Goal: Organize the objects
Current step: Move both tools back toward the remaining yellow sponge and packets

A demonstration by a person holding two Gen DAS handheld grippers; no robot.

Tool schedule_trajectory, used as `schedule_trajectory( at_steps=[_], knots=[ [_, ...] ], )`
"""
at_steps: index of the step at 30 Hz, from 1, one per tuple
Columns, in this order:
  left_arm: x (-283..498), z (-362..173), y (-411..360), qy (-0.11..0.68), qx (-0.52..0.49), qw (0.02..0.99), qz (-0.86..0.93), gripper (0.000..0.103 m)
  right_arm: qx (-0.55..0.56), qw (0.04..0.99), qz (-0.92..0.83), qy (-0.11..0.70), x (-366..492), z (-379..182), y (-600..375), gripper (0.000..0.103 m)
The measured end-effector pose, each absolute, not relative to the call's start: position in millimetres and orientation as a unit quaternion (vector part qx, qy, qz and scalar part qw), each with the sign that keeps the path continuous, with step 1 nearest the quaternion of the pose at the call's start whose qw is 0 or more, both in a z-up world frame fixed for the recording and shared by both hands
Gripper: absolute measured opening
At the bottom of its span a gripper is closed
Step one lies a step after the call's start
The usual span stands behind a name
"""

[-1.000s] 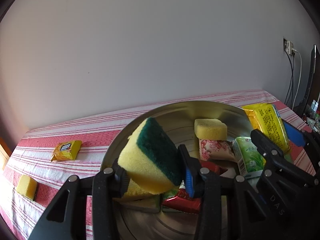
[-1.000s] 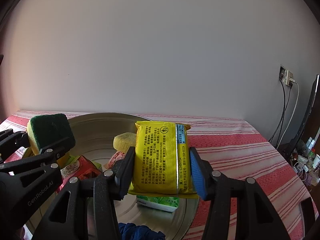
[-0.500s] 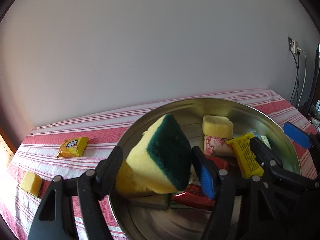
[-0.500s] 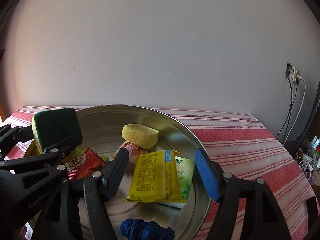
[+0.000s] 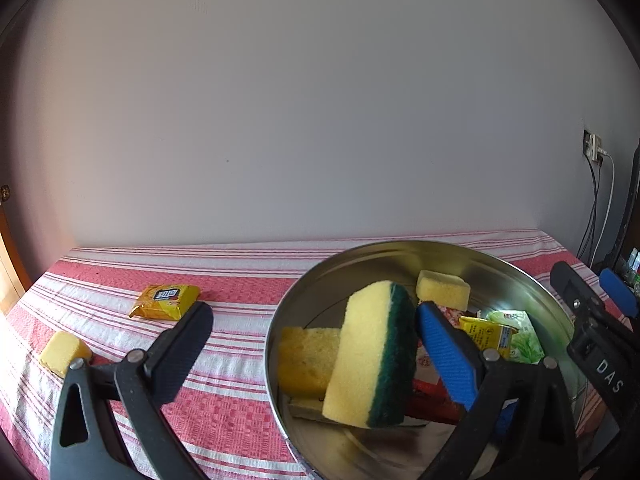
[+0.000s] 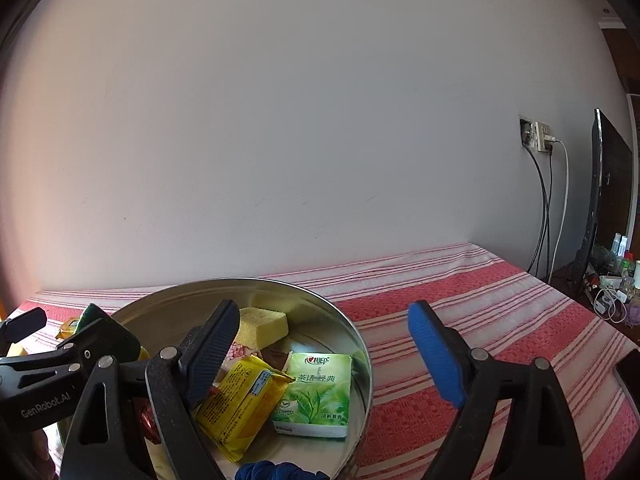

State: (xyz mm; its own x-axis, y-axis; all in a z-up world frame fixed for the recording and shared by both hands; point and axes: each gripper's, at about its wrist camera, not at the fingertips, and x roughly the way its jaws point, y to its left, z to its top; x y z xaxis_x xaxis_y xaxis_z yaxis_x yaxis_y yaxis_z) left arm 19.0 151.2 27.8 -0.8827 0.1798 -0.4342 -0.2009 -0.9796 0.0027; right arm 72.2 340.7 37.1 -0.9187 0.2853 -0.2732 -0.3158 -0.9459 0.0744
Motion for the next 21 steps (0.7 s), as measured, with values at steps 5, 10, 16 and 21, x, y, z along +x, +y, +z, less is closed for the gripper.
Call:
schedule_trajectory(
  at_steps=[5, 10, 16, 21],
  knots=[
    [28, 31, 140, 0.029, -0.183, 0.080, 0.979, 0.102, -0.073, 0.177, 0.980, 0.050, 88, 43, 334, 0.094],
    [34, 29, 133, 0.037, -0.155, 0.062, 0.985, 0.102, -0.050, 0.184, 0.981, 0.047, 95, 47, 331, 0.095],
    [38, 23, 127, 0.049, -0.153, 0.049, 0.986, 0.102, -0.066, 0.187, 0.978, 0.057, 92, 46, 332, 0.095],
    [36, 20, 125, 0.047, -0.169, 0.052, 0.983, 0.102, -0.069, 0.203, 0.975, 0.060, 94, 45, 330, 0.095]
  ],
)
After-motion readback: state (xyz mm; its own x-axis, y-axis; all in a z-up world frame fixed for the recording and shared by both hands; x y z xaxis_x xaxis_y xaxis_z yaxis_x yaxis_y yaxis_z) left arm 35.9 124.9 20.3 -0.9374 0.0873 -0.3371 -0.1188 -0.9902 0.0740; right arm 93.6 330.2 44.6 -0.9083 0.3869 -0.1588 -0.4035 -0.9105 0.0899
